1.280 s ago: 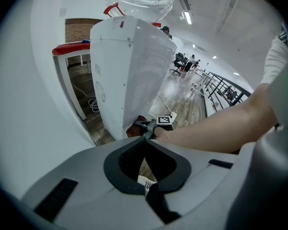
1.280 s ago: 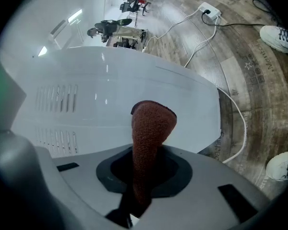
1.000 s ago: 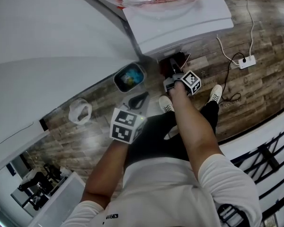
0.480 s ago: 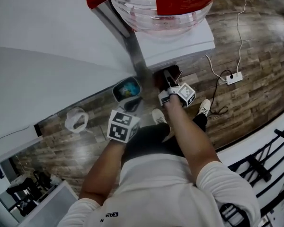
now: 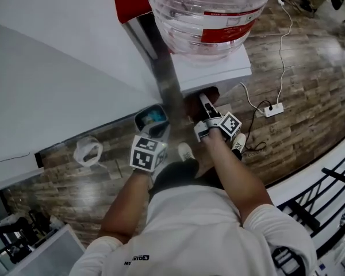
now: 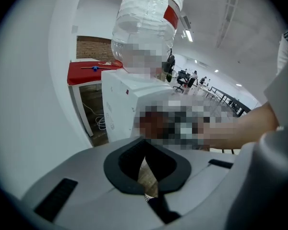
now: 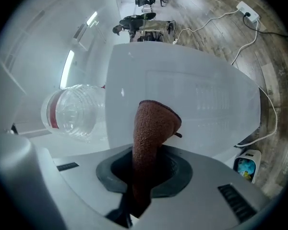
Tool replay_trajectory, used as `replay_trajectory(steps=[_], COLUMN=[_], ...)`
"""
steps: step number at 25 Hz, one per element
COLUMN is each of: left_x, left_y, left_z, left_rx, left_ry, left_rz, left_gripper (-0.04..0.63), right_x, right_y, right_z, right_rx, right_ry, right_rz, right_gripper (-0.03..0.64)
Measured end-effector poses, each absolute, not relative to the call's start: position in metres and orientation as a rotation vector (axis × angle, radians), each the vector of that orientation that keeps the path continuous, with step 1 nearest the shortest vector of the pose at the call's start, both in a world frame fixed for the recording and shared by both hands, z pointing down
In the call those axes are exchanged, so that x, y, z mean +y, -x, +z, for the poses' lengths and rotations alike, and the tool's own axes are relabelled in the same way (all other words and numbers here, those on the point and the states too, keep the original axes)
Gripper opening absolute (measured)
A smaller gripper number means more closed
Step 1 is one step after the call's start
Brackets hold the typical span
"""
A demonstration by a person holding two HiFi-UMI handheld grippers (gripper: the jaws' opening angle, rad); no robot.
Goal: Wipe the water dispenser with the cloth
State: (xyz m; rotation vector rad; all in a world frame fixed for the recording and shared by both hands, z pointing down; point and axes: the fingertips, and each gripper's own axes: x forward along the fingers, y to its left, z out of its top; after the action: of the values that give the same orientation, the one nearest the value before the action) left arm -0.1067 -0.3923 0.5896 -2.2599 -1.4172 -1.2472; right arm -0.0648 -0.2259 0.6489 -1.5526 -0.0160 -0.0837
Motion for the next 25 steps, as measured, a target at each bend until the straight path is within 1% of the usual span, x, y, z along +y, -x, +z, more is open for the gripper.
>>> replay_trajectory(steps=[11,19,25], left_x=[-0.398,-0.395,-0.396], left_y=[0.108,0.106,0.114], left_z=[0.560,0.548,0.535], left_rx=[-1.394,-1.384,-1.296], left_ry=[2.367,2.429,2.515], left_rz=[-1.221,-1.206,-1.175], left_gripper=[-0.011,-0.011,-0.011], right_x=[-0.237,-0.242,-0.238], right_y=[0.061,0.048,0.050], right_z=[0.549,0.505,0.479], right_rx=[0.129,0.214,0.308], right_ry=[1.596,1.623,1.618], right_rz=[-0.069,-0.059,-0.062], right_gripper=[0.055,0.055,0.055])
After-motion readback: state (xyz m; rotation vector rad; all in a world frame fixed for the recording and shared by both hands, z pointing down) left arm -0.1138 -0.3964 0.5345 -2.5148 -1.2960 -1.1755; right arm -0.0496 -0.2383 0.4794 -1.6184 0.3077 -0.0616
